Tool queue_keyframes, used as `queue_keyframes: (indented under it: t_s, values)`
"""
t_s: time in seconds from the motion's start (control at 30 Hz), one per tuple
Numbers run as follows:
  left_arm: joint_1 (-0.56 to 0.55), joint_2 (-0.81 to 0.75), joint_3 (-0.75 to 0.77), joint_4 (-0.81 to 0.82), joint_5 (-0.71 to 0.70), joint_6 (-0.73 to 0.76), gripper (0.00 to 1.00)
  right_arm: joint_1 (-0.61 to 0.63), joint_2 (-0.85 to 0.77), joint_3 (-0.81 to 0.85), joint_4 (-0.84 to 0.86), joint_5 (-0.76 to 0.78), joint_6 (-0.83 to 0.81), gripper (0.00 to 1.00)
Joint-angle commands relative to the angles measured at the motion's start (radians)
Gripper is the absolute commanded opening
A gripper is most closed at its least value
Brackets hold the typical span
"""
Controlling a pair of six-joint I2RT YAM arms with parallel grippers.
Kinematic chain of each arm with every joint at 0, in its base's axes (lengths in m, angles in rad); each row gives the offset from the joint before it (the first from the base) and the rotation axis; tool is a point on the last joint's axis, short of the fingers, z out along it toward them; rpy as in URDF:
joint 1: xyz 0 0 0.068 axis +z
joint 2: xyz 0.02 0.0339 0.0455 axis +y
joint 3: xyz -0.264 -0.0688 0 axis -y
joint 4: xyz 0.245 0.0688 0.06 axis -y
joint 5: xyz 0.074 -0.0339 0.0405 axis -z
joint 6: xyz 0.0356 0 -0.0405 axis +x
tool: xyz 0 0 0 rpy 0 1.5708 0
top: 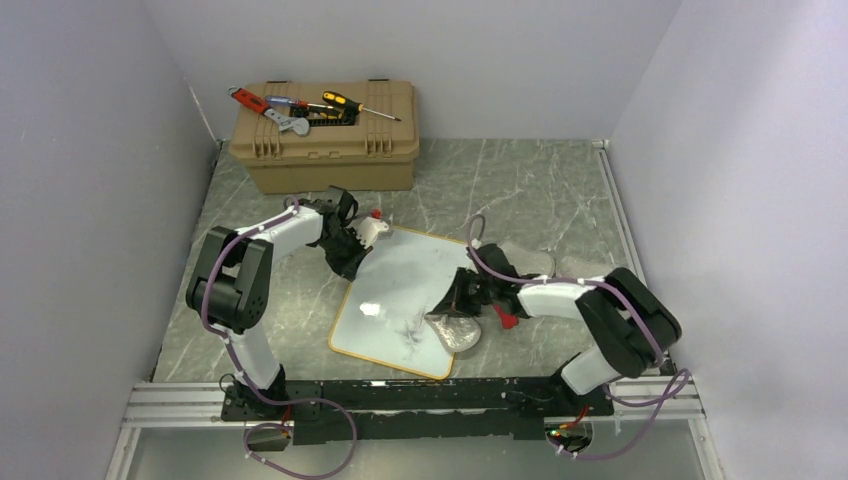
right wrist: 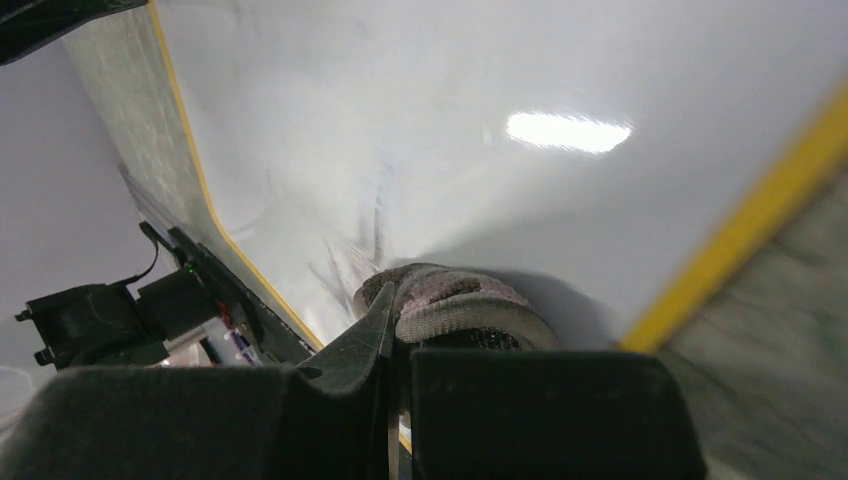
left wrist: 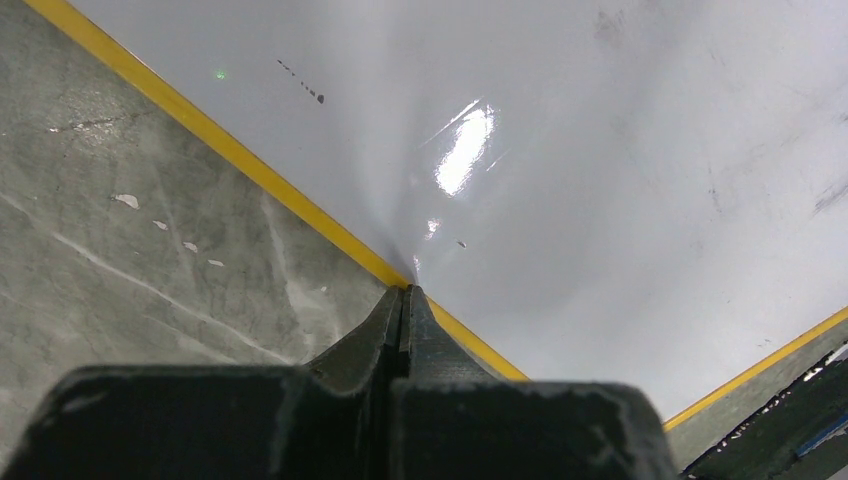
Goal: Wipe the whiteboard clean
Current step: Erase the whiteboard at the center of the board.
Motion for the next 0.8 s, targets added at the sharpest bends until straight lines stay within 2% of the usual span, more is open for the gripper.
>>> queue_keyframes:
  t_s: [0.0, 0.1, 0.27, 0.43, 0.53, 0.63, 0.77]
  values:
    - [-0.003, 0.096, -0.071, -0.034, -0.041, 0.01, 0.0, -0.027, 0.009, -0.129, -0.368, 0.215, -0.101, 0.0]
    - [-0.003, 0.1, -0.067, -0.035, -0.036, 0.008, 0.0, -0.004, 0.058, -0.101, -0.304, 0.18, -0.072, 0.0]
    - [-0.004, 0.102, -0.062, -0.039, -0.031, 0.005, 0.0, 0.101, 0.243, 0.062, -0.183, 0.114, -0.028, 0.0]
    - [-0.003, 0.103, -0.057, -0.046, -0.032, 0.007, 0.0, 0.169, 0.405, 0.275, -0.227, 0.083, -0.067, 0.0]
    - [-0.001, 0.097, -0.059, -0.046, -0.035, 0.012, 0.0, 0.147, 0.347, 0.225, -0.27, 0.113, -0.071, 0.0]
    - [0.001, 0.098, -0.062, -0.046, -0.034, 0.015, 0.0, 0.085, 0.203, 0.077, -0.311, 0.112, -0.07, 0.0]
    - [0.003, 0.096, -0.061, -0.046, -0.031, 0.014, 0.0, 0.072, 0.008, -0.051, -0.416, 0.095, -0.107, 0.0]
